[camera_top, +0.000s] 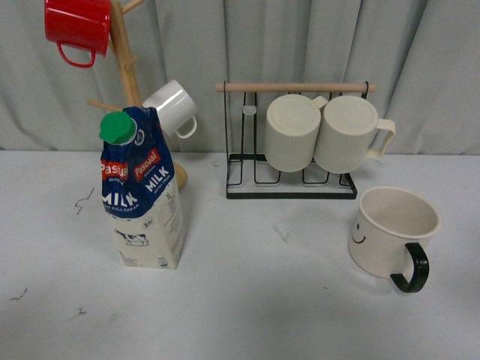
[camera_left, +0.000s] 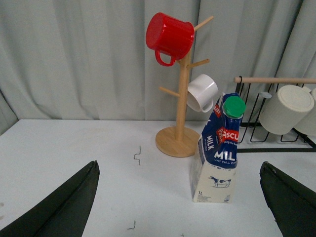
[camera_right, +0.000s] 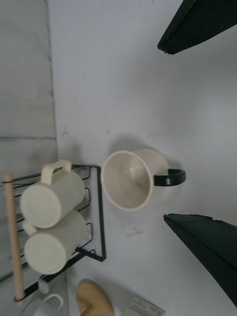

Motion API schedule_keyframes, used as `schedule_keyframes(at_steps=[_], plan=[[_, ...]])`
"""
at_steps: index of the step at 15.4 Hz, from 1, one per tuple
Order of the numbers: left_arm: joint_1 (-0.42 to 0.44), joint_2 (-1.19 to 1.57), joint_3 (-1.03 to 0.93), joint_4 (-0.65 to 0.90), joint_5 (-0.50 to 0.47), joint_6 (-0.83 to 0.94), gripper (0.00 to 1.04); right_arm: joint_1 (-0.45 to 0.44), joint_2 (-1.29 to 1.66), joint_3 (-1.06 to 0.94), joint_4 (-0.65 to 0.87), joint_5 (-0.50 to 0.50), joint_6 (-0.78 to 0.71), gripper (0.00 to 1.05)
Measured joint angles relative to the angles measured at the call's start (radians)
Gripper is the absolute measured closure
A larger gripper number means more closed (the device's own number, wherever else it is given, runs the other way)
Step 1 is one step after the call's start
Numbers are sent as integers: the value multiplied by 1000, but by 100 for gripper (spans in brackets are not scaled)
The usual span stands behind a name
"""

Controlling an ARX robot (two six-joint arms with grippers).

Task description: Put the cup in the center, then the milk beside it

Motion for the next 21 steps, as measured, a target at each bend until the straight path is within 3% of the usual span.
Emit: schedule_keyframes(at_steps=[2, 7, 11, 21], plan=[[0, 0, 0, 0, 0, 0, 7, 3, 218, 116, 48, 35, 19, 6], [0, 0, 0, 0, 0, 0, 7, -18, 736, 465, -111, 35, 109, 6], [0, 0, 0, 0, 0, 0, 7, 30, 875, 580, -155, 32, 134, 6], [0, 0, 0, 0, 0, 0, 7, 121, 1091, 751, -248, 168, 170, 6]])
